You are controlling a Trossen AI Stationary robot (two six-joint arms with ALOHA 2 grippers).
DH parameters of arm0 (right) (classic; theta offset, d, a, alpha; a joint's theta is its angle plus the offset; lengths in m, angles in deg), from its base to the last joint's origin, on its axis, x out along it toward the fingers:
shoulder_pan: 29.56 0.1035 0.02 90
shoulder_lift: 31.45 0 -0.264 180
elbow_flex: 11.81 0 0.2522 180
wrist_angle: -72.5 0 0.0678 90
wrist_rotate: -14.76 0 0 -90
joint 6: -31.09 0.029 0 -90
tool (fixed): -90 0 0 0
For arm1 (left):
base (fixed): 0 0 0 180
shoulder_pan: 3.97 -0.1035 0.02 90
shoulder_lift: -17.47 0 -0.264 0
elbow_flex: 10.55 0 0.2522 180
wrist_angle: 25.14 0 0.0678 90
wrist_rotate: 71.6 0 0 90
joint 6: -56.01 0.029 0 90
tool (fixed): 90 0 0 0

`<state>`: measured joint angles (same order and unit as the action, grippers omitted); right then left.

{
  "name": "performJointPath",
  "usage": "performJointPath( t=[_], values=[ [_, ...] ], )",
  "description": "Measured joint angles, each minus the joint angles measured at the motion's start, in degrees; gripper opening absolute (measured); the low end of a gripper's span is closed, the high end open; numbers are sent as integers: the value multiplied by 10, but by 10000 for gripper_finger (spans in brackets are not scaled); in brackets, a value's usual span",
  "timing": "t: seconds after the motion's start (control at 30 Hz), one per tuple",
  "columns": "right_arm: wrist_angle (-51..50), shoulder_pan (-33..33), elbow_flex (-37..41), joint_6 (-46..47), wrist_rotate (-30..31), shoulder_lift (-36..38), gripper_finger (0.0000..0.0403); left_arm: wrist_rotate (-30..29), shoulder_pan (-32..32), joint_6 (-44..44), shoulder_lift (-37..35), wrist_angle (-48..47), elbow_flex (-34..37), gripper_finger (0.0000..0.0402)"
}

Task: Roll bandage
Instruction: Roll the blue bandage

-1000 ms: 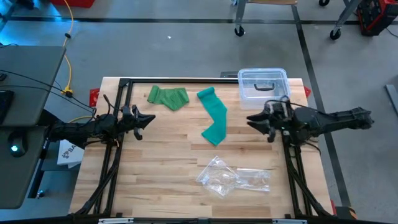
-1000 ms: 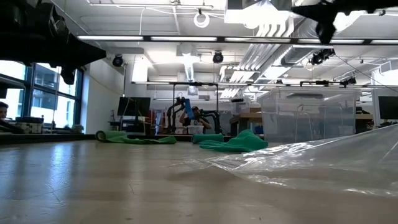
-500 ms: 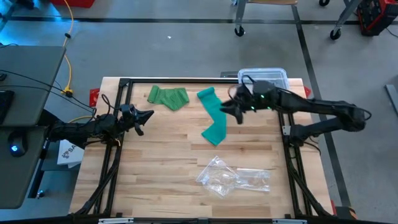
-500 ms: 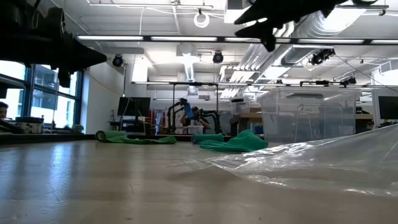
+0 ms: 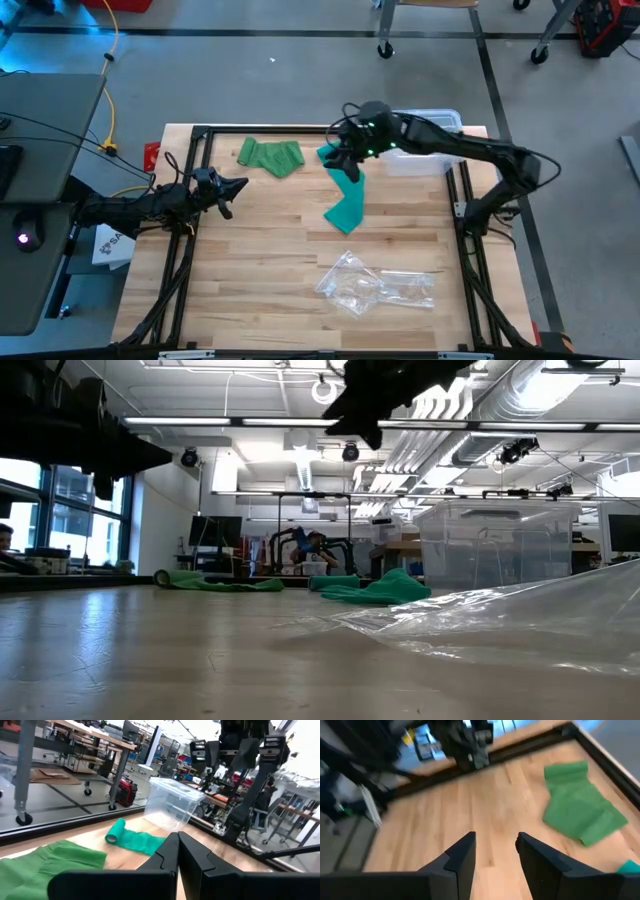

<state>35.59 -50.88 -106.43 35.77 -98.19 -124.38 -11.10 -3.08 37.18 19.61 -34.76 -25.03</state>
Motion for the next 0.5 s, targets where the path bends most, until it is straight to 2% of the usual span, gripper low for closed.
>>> performJointPath(
  t=[0.07, 0.17, 0.27, 0.4, 0.5],
  values=[
    [-35, -5, -36, -26, 34, -35, 141, -3, 0, 5, 10, 0, 0, 1],
    [-63, -14, -76, -83, 119, -81, 141, -7, 0, 0, 25, 0, 0, 1],
    [-79, -21, -107, -131, 170, -116, 141, -7, 0, -16, 36, 1, 0, 1],
    [-104, -34, -134, -157, 184, -157, 141, -8, 0, -19, 44, 2, 0, 1],
    [-131, -64, -153, -127, 163, -187, 141, -8, 0, -20, 45, 2, 0, 1]
  ],
)
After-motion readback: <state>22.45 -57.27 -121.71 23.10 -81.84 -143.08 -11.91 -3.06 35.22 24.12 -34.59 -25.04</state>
